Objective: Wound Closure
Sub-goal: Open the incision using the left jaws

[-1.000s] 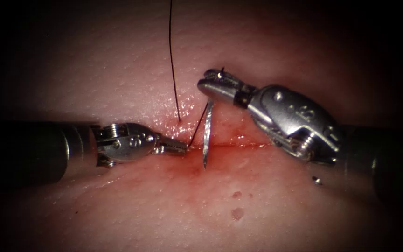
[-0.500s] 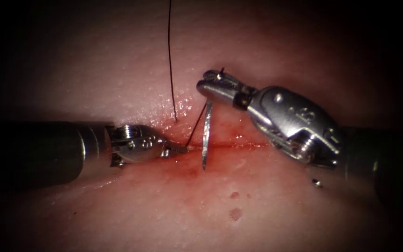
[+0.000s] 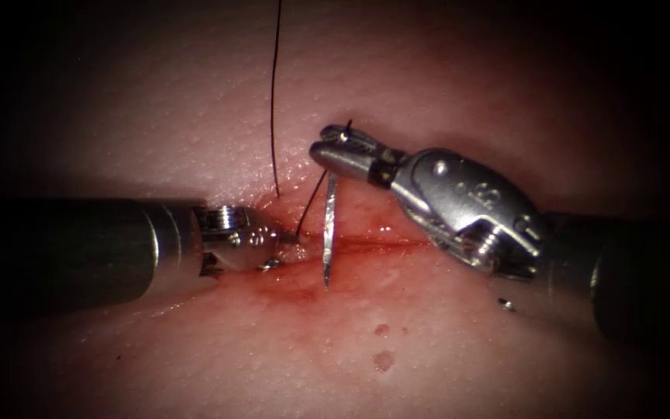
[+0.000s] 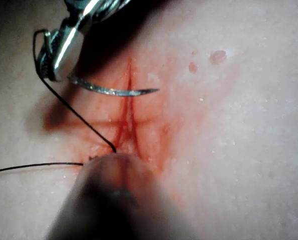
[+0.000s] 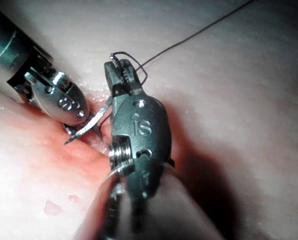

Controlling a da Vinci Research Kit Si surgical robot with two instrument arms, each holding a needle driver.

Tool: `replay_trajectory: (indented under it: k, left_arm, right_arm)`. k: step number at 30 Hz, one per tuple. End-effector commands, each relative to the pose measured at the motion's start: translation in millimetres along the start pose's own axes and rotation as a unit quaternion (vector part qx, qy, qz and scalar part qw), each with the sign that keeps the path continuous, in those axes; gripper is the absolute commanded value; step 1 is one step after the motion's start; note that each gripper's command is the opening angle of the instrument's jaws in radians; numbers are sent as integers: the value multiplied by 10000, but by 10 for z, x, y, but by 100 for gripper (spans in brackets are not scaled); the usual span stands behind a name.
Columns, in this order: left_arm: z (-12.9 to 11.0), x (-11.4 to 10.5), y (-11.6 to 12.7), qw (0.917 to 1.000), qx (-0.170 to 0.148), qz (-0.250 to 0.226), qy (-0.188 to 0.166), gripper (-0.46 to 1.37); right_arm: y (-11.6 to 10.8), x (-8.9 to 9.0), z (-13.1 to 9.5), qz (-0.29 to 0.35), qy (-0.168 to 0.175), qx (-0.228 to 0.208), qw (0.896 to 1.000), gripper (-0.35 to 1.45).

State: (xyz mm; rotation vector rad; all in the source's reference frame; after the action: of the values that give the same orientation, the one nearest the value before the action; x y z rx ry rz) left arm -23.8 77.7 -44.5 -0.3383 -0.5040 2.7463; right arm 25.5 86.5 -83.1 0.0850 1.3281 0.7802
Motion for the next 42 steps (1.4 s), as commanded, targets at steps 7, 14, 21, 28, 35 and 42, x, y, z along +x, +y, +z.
replay_trajectory:
  k: [7, 14, 21, 28, 35, 42]
  left_arm:
    - [-3, -8, -2, 9997, 190, -60, -109, 67]
    - [-3, -8, -2, 9996, 260, -117, -65, 71]
    - [-3, -7, -2, 9996, 230, -138, -41, 72]
    - [-3, -7, -1, 9996, 220, -142, -39, 78]
    - [-5, -7, -3, 9993, 249, -224, 134, 77]
    - [-5, -7, -3, 9991, 220, -261, 234, 75]
  right_arm:
    - [1, -2, 6, -466, 105, -152, 9987, -35]
    - [-2, -14, 14, -1324, 534, -553, 9882, -35]
    - [-6, -24, 25, -1997, 621, -646, 9757, -35]
    - [-4, -30, 29, -2201, 746, -662, 9704, -35]
    - [-13, -40, 35, -2295, 936, -763, 9658, -35]
    - [-21, -54, 40, -2391, 993, -779, 9628, -35]
